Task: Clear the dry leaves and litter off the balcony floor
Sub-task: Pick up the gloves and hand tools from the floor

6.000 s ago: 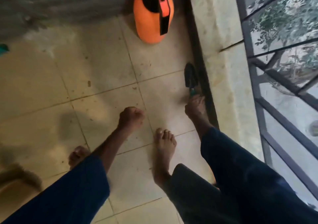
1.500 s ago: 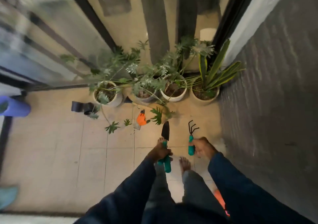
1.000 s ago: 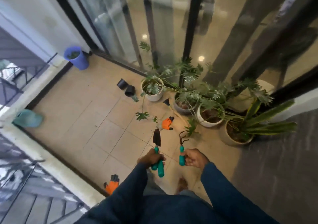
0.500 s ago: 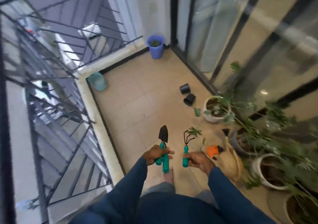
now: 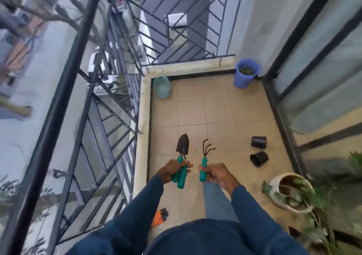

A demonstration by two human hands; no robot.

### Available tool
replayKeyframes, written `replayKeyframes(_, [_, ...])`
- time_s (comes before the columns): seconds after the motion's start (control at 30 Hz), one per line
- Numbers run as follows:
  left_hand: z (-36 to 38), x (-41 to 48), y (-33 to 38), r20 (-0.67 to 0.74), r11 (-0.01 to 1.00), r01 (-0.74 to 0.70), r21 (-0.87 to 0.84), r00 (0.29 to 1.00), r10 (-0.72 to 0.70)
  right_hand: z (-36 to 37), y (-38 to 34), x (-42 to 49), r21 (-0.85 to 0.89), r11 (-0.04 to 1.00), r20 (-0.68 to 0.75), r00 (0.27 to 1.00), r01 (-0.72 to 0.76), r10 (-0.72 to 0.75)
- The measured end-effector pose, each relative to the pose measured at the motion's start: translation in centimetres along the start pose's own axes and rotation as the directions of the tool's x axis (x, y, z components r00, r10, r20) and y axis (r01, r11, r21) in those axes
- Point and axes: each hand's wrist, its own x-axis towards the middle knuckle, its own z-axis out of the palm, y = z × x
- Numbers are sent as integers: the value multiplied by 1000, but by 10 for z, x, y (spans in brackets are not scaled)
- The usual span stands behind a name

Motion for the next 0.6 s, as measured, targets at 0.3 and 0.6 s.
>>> replayKeyframes(0.3, [-25, 66, 141, -223, 990, -64, -127, 974, 34, 22, -203, 88, -228, 972, 116, 993, 50, -24])
replayKeyframes(0.6, [-93, 146, 266, -326, 970, -82, -228, 945, 3, 91, -372, 167, -326, 939, 230, 973, 108, -32])
